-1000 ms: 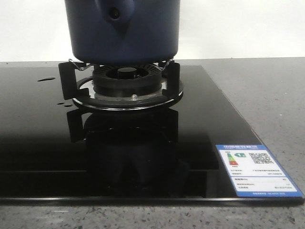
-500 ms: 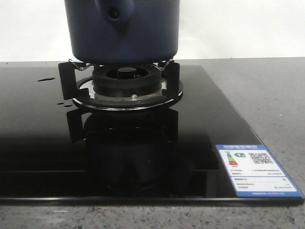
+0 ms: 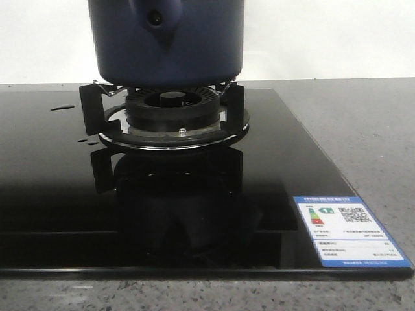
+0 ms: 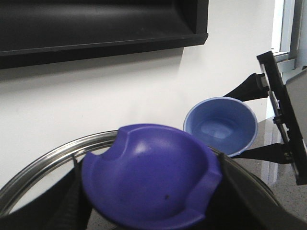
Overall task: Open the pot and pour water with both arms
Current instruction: 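Tilt the cup with the right gripper to pour water into the pot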
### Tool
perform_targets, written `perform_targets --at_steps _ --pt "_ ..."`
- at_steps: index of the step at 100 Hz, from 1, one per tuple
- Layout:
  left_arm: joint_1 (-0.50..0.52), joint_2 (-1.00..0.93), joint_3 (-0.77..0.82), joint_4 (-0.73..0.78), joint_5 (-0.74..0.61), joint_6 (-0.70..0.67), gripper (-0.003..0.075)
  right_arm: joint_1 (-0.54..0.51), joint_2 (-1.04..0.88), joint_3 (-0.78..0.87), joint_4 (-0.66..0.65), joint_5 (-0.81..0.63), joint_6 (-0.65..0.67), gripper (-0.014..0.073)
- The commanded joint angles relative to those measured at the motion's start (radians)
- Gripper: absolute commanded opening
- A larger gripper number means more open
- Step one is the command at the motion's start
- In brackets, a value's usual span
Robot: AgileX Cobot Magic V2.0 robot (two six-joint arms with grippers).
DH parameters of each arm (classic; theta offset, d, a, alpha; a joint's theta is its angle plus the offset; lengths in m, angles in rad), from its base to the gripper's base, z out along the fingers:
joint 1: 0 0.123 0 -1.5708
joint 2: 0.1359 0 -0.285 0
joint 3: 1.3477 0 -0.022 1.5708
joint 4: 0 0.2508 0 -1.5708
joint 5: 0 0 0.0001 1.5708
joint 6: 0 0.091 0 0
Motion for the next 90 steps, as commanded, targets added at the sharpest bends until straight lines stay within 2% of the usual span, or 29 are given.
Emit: perform_targets --at_steps 1,47,90 --pt "-0.008 -0.016 -0.032 -0.113 0.021 -0.009 0.0190 0.002 -0.031 -0.039 -0.049 -0.130 -0.008 0.0204" --pt "-0.008 -0.016 -0.032 -0.113 0.021 -0.009 0.0190 0.012 -0.020 -0.039 -0.273 -0.239 -0.008 0.0204" --pt "-0.032 -0.016 -0.032 -0.113 0.012 -0.009 0.0190 0.012 -0.020 -0.039 -0.316 -0.255 -0.008 0.0204"
